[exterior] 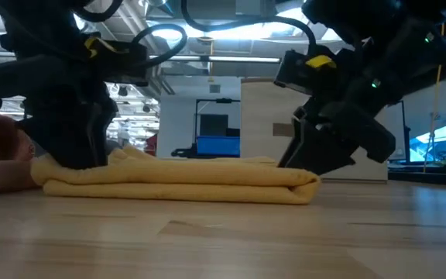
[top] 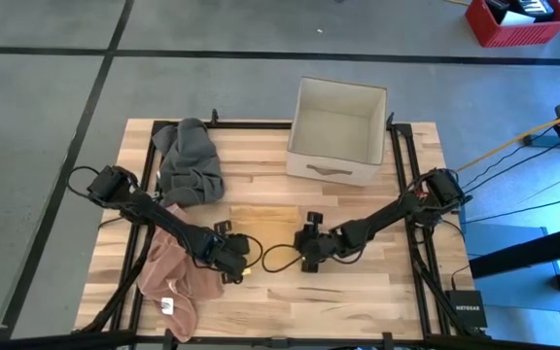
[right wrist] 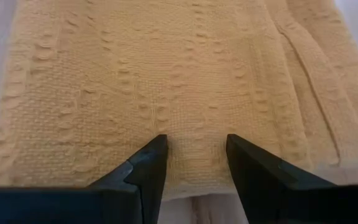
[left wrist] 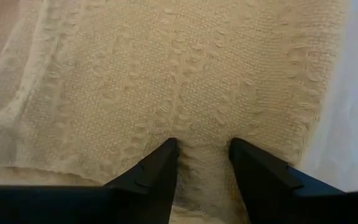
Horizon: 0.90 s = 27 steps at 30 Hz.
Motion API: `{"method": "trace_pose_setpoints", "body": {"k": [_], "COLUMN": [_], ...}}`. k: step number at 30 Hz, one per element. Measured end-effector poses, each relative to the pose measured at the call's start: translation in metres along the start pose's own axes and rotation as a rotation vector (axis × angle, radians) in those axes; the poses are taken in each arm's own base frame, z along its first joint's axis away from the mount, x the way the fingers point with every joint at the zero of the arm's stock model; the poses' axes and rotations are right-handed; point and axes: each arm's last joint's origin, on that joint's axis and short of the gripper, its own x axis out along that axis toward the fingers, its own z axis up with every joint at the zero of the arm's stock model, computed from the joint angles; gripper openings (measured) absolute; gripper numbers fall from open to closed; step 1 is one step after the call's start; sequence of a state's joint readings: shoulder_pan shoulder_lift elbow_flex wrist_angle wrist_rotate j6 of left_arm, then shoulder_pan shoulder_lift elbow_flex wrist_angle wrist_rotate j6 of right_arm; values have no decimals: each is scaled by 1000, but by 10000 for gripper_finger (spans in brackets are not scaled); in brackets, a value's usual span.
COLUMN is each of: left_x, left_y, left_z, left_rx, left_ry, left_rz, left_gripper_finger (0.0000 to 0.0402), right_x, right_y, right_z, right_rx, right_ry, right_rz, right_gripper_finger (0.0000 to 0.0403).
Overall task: Fold towel
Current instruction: Fold the yellow towel
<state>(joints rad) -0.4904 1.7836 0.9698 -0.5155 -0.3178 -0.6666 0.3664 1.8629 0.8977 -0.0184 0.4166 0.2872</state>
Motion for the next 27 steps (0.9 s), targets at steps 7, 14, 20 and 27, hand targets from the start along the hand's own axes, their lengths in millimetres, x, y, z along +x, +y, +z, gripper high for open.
{"method": "trace_pose_setpoints", "body": {"k": [7,14,20,27], "left_x": [-17,-62,-46,-23], "left_y": [-6,-2,11,20], "left_z": [16,43,36,12], "left_rx": [30,34,-11,-80], "left_ry": [15,-186,-250,-209], "left_rz": [-40,-3,148,165], "left_gripper_finger": [148,148,148,148], "right_x": [-16,-51,-19,-1], "right_y": [-2,3,20,26], "right_z": [13,49,44,15], "right_rx": [-5,81,64,-2], "right_ry": [16,-129,-221,7], "right_rz": [52,250,153,181], "right_gripper_finger": [172,172,172,172]}}
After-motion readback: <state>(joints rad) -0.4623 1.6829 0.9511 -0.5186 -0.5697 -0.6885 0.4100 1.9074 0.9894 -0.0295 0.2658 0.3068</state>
